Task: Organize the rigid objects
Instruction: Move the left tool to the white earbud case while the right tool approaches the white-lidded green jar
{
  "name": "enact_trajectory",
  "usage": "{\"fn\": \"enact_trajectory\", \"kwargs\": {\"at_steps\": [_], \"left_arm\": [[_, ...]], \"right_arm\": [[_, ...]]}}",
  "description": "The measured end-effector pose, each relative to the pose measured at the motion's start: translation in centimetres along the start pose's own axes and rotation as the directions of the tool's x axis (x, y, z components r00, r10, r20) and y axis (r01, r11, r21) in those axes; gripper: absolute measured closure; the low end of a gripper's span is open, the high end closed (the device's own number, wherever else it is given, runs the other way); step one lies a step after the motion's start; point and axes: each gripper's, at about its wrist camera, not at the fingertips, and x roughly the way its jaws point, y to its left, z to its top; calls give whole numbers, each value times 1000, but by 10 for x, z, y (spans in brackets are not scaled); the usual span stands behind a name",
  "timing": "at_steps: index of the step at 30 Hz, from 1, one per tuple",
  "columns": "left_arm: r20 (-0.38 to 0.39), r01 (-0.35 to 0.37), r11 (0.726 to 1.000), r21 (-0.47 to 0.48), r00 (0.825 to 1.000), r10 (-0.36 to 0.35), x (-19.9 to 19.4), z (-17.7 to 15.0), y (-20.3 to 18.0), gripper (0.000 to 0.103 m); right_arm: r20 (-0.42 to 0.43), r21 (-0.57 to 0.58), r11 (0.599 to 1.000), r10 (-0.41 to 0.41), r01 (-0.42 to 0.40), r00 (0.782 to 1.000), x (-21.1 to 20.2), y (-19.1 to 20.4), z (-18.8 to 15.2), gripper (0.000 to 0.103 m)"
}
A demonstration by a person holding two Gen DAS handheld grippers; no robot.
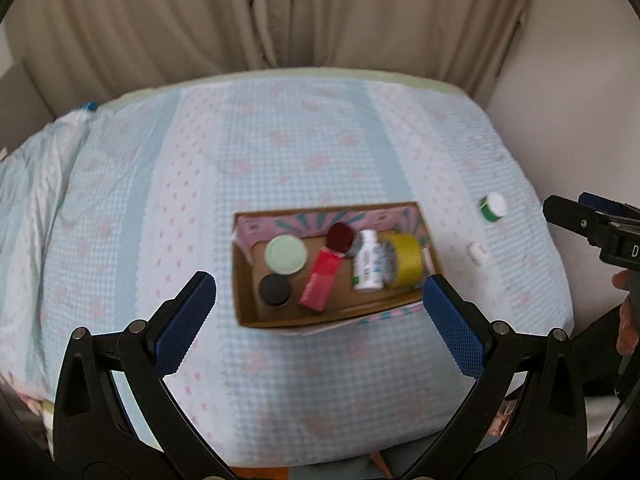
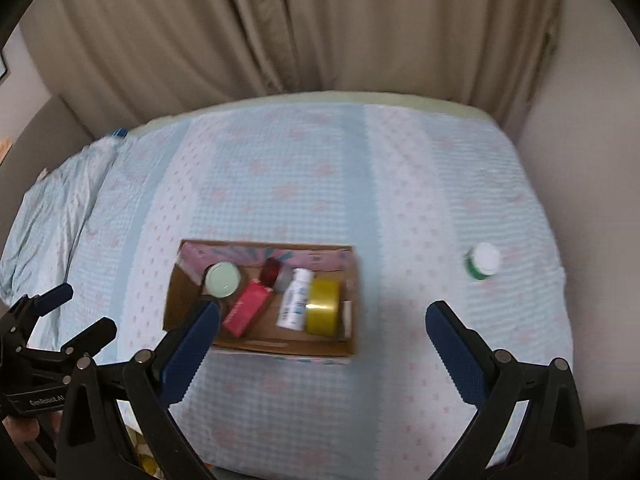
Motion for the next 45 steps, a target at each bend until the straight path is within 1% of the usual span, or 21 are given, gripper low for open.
{"fn": "enact_trajectory", "kwargs": {"at_steps": [3,7,11,15,18,20,23,27,29,32,37,40,41,42,43,45], "left_arm": [[28,17,999,31,999,-18,-9,4,-29,0],[70,18,998,67,997,-23,-16,7,-73,0],[94,35,998,61,995,-41,-14,6,-128,0],[90,44,998,53,995,-49,-1,5,-181,0],[89,41,997,71,995,-47,16,5,-220,0],[73,38,995,92,996,-45,30,7,-244,0],[53,59,991,118,996,-66,42,7,-266,0],[24,80,975,207,996,-87,64,10,-291,0],[-7,113,962,249,993,-115,83,14,-300,0],[-49,149,943,298,989,-141,114,18,-309,0],[-106,196,898,393,980,-167,175,17,-333,0],[-156,236,860,452,970,-185,218,9,-348,0],[-182,250,837,486,966,-183,237,4,-355,0],[-197,256,823,507,964,-178,249,0,-359,0],[-220,264,802,536,961,-170,267,-4,-364,0],[-260,281,775,566,953,-156,293,-10,-370,2]], "right_arm": [[43,42,999,-1,0,999,-19,-28,-4,0],[88,39,999,-14,10,996,-37,-64,-10,0],[127,23,1000,14,-17,992,-45,-113,-14,0],[143,-34,998,50,-45,988,-46,-164,-17,0],[143,-71,995,74,-64,987,-38,-199,-15,0],[136,-93,993,83,-71,987,-33,-217,-13,0],[157,-123,989,99,-80,983,-31,-238,-8,0],[155,-132,986,119,-99,981,-18,-255,1,0],[151,-128,986,123,-104,981,-6,-265,3,0],[154,-131,988,105,-85,982,10,-275,2,0],[175,-151,986,92,-65,980,40,-294,-1,0],[155,-141,987,96,-74,983,75,-311,-1,0],[145,-142,987,99,-78,984,91,-317,-2,0],[134,-145,986,97,-77,986,104,-321,-4,0],[122,-148,986,90,-72,988,115,-324,-6,0],[82,-157,986,74,-60,994,145,-332,-10,0]]}}
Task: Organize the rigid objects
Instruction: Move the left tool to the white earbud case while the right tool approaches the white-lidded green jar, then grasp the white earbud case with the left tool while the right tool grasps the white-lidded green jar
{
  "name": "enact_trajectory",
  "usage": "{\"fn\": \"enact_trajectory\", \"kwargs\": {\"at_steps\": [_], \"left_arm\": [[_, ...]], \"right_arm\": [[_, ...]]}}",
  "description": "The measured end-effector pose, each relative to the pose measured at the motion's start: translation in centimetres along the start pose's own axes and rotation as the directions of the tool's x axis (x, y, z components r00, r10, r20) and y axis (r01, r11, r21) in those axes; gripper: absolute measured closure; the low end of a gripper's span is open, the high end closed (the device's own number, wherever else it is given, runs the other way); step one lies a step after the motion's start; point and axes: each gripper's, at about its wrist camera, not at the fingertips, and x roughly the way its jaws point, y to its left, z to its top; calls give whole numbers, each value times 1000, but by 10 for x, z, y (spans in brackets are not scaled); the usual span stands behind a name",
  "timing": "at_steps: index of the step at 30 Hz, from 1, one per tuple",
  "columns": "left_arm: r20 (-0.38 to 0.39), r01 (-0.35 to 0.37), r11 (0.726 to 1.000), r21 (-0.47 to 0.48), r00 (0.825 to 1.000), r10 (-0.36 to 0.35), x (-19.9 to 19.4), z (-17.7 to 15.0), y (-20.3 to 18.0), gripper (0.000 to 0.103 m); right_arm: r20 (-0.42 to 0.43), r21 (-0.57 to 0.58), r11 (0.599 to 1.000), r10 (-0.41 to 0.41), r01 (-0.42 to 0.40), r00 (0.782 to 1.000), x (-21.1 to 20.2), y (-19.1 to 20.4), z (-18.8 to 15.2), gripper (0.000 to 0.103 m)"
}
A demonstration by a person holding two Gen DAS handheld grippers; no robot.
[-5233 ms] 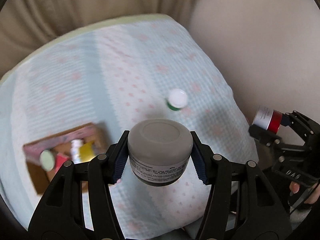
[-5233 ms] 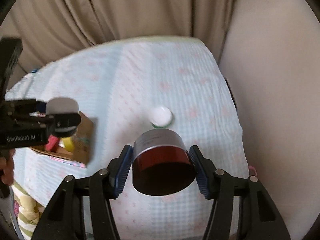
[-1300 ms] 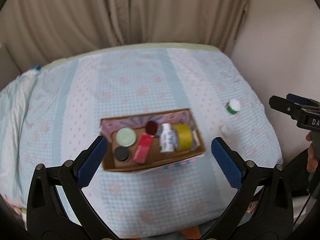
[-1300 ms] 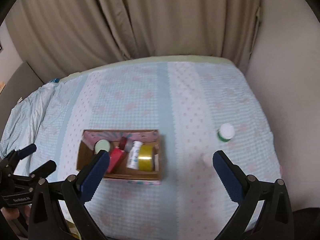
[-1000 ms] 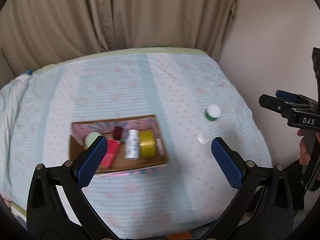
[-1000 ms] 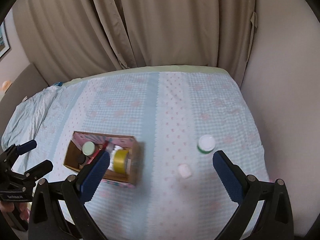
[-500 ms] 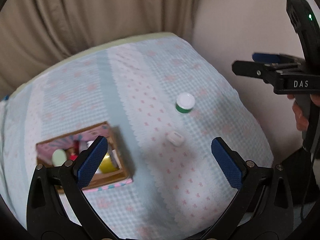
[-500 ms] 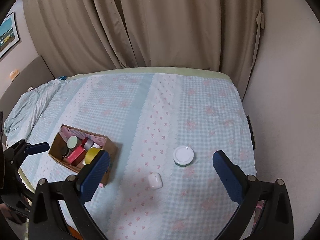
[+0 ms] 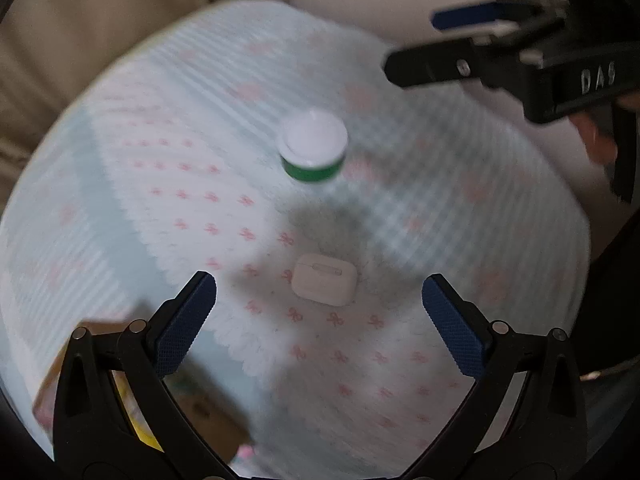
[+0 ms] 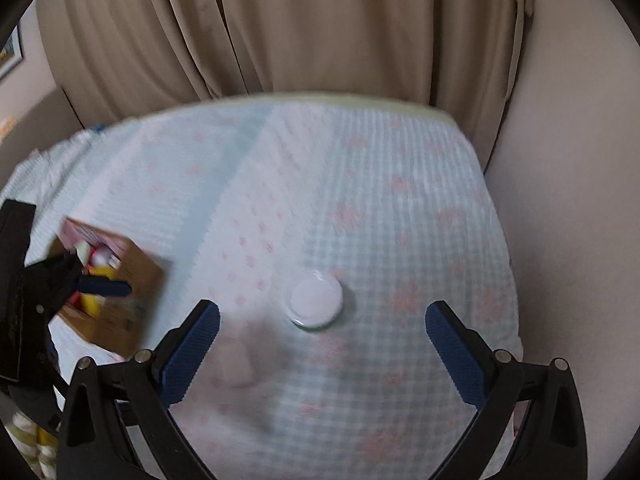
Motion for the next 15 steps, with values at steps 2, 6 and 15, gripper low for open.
{"fn": "enact_trajectory", "kwargs": {"at_steps": [2,6,15], "left_arm": [[-48,13,1000,25,999,-11,30,0,2,5],[-110,28,999,20,994,-26,71,-9,7,13],[-118,45,993,104,992,-33,107,-21,9,22]], "right_arm": [[-17,5,1000,13,-13,1000,21,-9,-9,0],[-40,-4,999,46,-47,998,64,-18,-23,0],[-47,-148,984,94,-100,995,135,0,-40,7]]}}
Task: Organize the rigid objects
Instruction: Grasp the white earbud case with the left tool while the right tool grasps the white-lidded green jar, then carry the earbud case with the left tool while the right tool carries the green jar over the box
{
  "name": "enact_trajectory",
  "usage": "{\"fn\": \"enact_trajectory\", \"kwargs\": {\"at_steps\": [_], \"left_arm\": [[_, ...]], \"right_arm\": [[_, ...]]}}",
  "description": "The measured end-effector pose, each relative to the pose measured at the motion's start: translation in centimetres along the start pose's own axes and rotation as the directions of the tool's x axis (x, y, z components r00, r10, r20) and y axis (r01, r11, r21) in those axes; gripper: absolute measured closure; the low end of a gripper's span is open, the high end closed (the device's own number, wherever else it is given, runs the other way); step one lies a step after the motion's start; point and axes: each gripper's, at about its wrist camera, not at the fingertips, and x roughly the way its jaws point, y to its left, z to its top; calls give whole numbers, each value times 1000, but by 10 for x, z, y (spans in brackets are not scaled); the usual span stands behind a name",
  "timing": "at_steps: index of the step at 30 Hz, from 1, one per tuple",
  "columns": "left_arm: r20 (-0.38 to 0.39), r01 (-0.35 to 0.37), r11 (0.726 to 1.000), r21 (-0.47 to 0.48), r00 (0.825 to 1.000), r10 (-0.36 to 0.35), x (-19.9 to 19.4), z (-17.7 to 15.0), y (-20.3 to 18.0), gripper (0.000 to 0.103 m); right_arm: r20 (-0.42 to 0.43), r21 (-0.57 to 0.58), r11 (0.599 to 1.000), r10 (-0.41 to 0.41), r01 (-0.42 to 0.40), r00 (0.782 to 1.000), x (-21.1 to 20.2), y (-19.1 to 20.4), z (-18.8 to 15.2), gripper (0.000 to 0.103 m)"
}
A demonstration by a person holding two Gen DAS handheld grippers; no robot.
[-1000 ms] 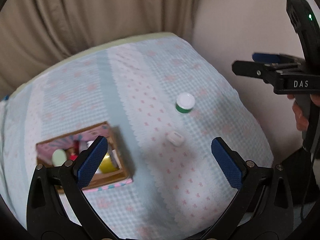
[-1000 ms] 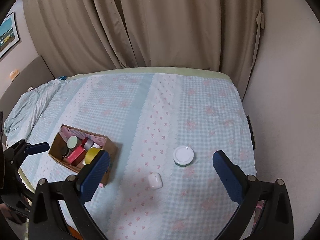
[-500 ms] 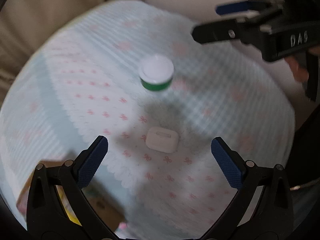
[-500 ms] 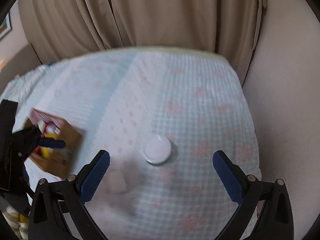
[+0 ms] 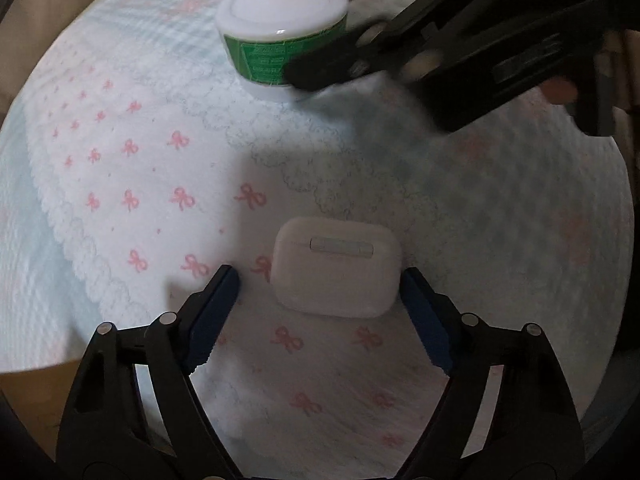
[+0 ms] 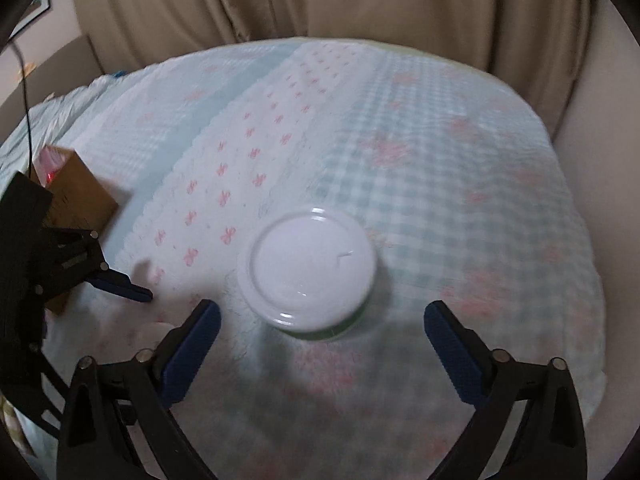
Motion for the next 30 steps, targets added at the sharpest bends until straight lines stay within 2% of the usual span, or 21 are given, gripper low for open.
{"fn": "enact_trajectory", "kwargs": {"at_steps": [4,6,8,10,20,25,30], "left_arm": [[20,-6,1000,28,1000,6,1,5,-3,28],[22,-4,999,47,1000,3,3,9,-6,36],[25,-3,998,63,1000,2,3,10,-10,45],[27,-14,998,69,1000,12,3,11,-13,46],[46,-17,1000,14,999,16,-6,19,-13,46],[81,-17,998,-63,996,22,-33,21,-2,46],[144,-20,986,-167,989,45,-85,20,8,46]], "right_arm": [[2,-47,999,1,0,1000,17,3,1,11],[8,-60,998,8,-8,1000,21,5,3,12],[12,-71,997,10,-9,1000,25,7,6,20],[1,-77,997,6,-6,1000,30,8,9,36],[-10,-58,998,-4,4,1000,29,9,15,37],[-5,-40,999,-17,17,1000,15,11,22,37],[27,-14,999,-29,29,999,-23,15,38,37]]}}
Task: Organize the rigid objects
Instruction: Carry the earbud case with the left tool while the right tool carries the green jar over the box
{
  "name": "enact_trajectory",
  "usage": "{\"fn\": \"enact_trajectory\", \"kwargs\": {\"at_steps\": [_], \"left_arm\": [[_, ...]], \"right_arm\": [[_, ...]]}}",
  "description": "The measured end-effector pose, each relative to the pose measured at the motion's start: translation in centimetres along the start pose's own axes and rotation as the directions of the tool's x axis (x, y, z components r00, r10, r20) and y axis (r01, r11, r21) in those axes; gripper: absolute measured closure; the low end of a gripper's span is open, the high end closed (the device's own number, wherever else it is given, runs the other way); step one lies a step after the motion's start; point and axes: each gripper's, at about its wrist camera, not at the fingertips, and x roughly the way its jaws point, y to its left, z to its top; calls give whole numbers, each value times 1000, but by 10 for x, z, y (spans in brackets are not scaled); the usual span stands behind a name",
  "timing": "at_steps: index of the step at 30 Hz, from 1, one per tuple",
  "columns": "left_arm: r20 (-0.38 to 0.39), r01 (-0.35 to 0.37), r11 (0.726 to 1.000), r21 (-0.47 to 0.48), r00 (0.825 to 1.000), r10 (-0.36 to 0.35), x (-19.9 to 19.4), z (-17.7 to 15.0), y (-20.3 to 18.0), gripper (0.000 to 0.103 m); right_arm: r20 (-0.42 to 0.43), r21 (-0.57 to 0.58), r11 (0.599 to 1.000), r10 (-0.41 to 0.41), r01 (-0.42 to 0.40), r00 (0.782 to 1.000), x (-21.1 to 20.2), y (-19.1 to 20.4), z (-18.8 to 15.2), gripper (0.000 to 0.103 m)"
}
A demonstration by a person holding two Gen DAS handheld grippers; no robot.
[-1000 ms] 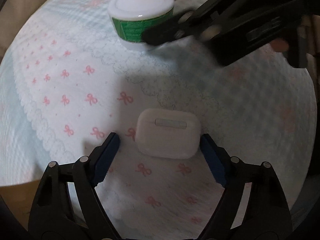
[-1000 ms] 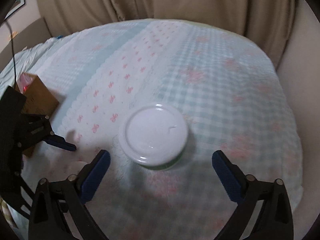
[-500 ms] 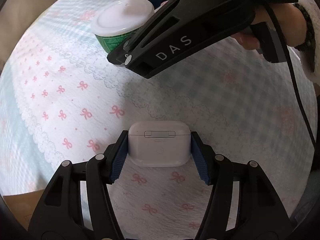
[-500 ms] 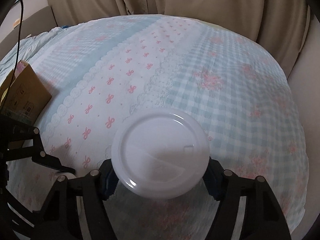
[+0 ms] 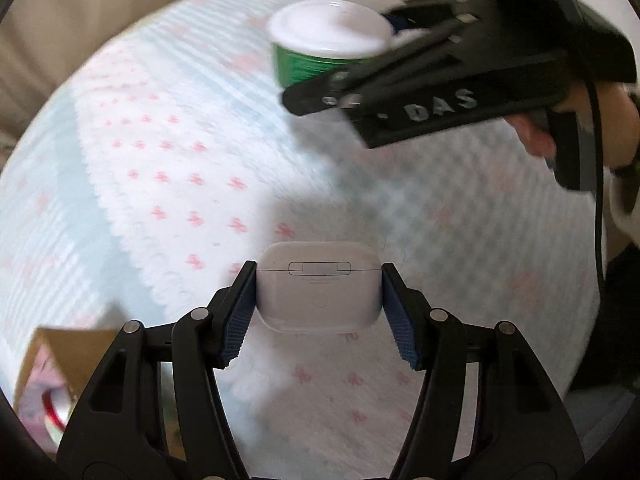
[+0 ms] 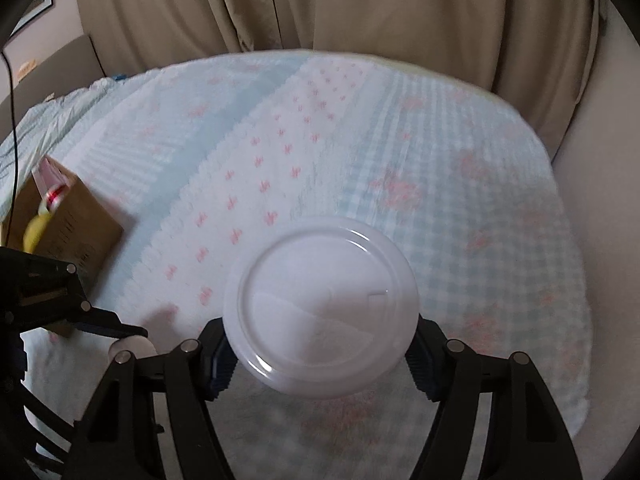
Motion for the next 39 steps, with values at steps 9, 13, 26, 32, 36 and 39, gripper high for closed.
{"fn": "enact_trajectory", "kwargs": {"at_steps": [9,13,26,32,36,39], "left_arm": [[137,-39,967,-250,988,75,-141,-20,34,46],[174,-53,934,-352,977,121,-201,-40,46,46],[229,-34,812,-583,952,204,-315,-152,150,46],[199,-29,814,-581,964,176,-332,-207,219,46],[162,-35,828,-560,975,150,-326,-234,260,46],[133,-34,836,-547,983,127,-315,-246,287,46]], "right_arm": [[94,-12,1000,-1,2,996,-109,35,56,37],[110,-30,999,28,-25,994,-152,62,83,37],[85,-72,988,142,-136,986,-205,200,132,37],[45,31,990,139,-140,989,-190,262,140,37],[17,109,987,116,-118,993,-172,299,145,37],[-15,170,981,91,-87,996,-154,323,144,37]]}}
